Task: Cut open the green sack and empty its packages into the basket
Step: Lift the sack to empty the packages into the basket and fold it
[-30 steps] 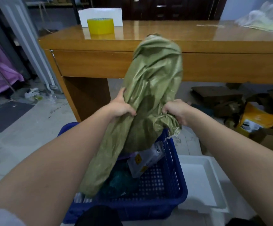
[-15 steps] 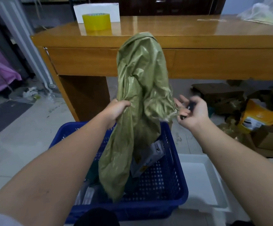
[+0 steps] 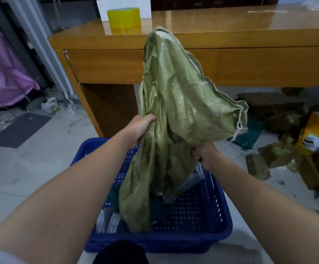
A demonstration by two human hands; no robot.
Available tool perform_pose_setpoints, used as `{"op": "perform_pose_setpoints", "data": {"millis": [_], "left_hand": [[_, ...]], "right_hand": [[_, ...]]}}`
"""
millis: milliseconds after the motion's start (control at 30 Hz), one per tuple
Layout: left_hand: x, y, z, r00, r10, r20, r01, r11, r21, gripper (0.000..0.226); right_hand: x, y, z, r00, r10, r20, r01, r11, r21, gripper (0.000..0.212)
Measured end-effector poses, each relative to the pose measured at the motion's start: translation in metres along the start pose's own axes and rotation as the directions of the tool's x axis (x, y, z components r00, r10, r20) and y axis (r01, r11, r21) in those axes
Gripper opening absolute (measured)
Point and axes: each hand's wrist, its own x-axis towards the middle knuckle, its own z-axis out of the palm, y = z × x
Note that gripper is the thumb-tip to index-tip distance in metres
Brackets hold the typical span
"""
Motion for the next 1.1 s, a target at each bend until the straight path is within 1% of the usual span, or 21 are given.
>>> {"op": "perform_pose_setpoints", "data": {"millis": [67,133,233,267,300,367,400,433,467,533,567,600,667,700,767,833,867,933,967,1033,1100], "left_hand": [[0.004,-0.01,-0.007,0.991,0.038,-0.129,-0.027,0.996,0.081,0.06],[0.005,-0.025,-0.019,0.977,0.009,-0.211,0.033,0.98,0.196,0.074],[-0.004,-0.047,-0.04,0.955,-0.158,-0.25,0.229,0.93,0.288,0.1],[-0.006,-0.054,-0.044,0.935,-0.259,-0.242,0.323,0.904,0.281,0.103],[-0.013,-0.06,-0.048,0.899,-0.377,-0.223,0.429,0.861,0.273,0.101],[-0.017,-0.072,-0.056,0.801,-0.57,-0.182,0.598,0.763,0.244,0.087],[-0.014,-0.078,-0.062,0.764,-0.621,-0.176,0.645,0.738,0.197,0.087],[-0.011,-0.082,-0.066,0.747,-0.639,-0.183,0.661,0.743,0.106,0.089],[-0.005,-0.084,-0.07,0.758,-0.616,-0.216,0.631,0.776,0.003,0.09],[0.008,-0.084,-0.076,0.799,-0.437,-0.412,0.422,0.897,-0.134,0.077],[0.012,-0.081,-0.078,0.803,-0.314,-0.507,0.305,0.947,-0.103,0.064],[0.017,-0.079,-0.08,0.828,-0.196,-0.525,0.211,0.977,-0.032,0.053],[0.016,-0.074,-0.082,0.93,-0.081,-0.359,0.112,0.991,0.068,0.037],[0.012,-0.073,-0.082,0.972,-0.093,-0.216,0.125,0.983,0.138,0.042],[0.011,-0.076,-0.081,0.989,-0.148,-0.025,0.145,0.897,0.418,0.063],[0.011,-0.081,-0.078,0.996,-0.091,-0.024,0.081,0.702,0.708,0.063],[0.013,-0.084,-0.077,1.0,0.0,-0.027,0.022,0.609,0.793,0.053],[0.017,-0.084,-0.08,0.981,0.182,-0.061,-0.045,0.528,0.848,0.016],[0.017,-0.083,-0.082,0.965,0.241,-0.101,-0.033,0.495,0.868,0.005],[0.023,-0.08,-0.087,0.931,0.319,-0.178,0.031,0.416,0.909,0.012],[0.027,-0.076,-0.087,0.897,0.363,-0.251,0.101,0.384,0.918,0.01]], "right_hand": [[-0.004,0.001,-0.008,0.996,0.035,-0.078,-0.032,0.999,0.039,0.033],[-0.001,0.004,-0.019,0.994,0.063,-0.09,-0.051,0.99,0.134,0.024],[0.034,0.03,-0.05,0.98,0.17,-0.102,-0.164,0.984,0.063,0.07],[0.033,0.033,-0.056,0.973,0.208,-0.098,-0.203,0.978,0.051,0.067],[0.017,0.029,-0.054,0.964,0.25,-0.095,-0.248,0.968,0.025,0.053],[-0.013,0.021,-0.05,0.958,0.261,-0.116,-0.277,0.949,-0.15,0.018],[-0.016,0.024,-0.052,0.958,0.256,-0.13,-0.277,0.943,-0.185,0.02],[-0.019,0.022,-0.053,0.952,0.284,-0.118,-0.298,0.945,-0.133,0.026],[-0.017,0.02,-0.055,0.947,0.304,-0.104,-0.309,0.95,-0.039,0.029],[-0.009,0.016,-0.053,0.944,0.303,-0.133,-0.288,0.95,0.12,0.015],[-0.003,0.015,-0.053,0.951,0.263,-0.163,-0.236,0.957,0.17,0.014],[0.004,0.014,-0.053,0.963,0.204,-0.178,-0.173,0.97,0.173,0.028],[0.004,0.01,-0.053,0.987,0.071,-0.146,-0.058,0.994,0.093,0.047],[0.003,0.008,-0.053,0.996,0.02,-0.088,-0.02,1.0,0.011,0.049],[0.0,0.003,-0.052,0.999,-0.015,0.041,0.023,0.979,-0.201,0.049],[0.0,0.002,-0.051,0.993,0.015,0.116,0.034,0.912,-0.41,0.048],[-0.001,0.001,-0.05,0.993,0.015,0.119,0.05,0.853,-0.52,0.045],[-0.002,-0.001,-0.049,0.995,-0.067,0.076,0.101,0.712,-0.695,0.03],[0.0,-0.002,-0.049,0.992,-0.122,0.03,0.106,0.681,-0.724,0.024],[0.002,-0.008,-0.05,0.98,-0.197,-0.04,0.104,0.667,-0.738,0.023],[0.003,-0.013,-0.049,0.974,-0.223,-0.048,0.088,0.562,-0.822,0.023]]}}
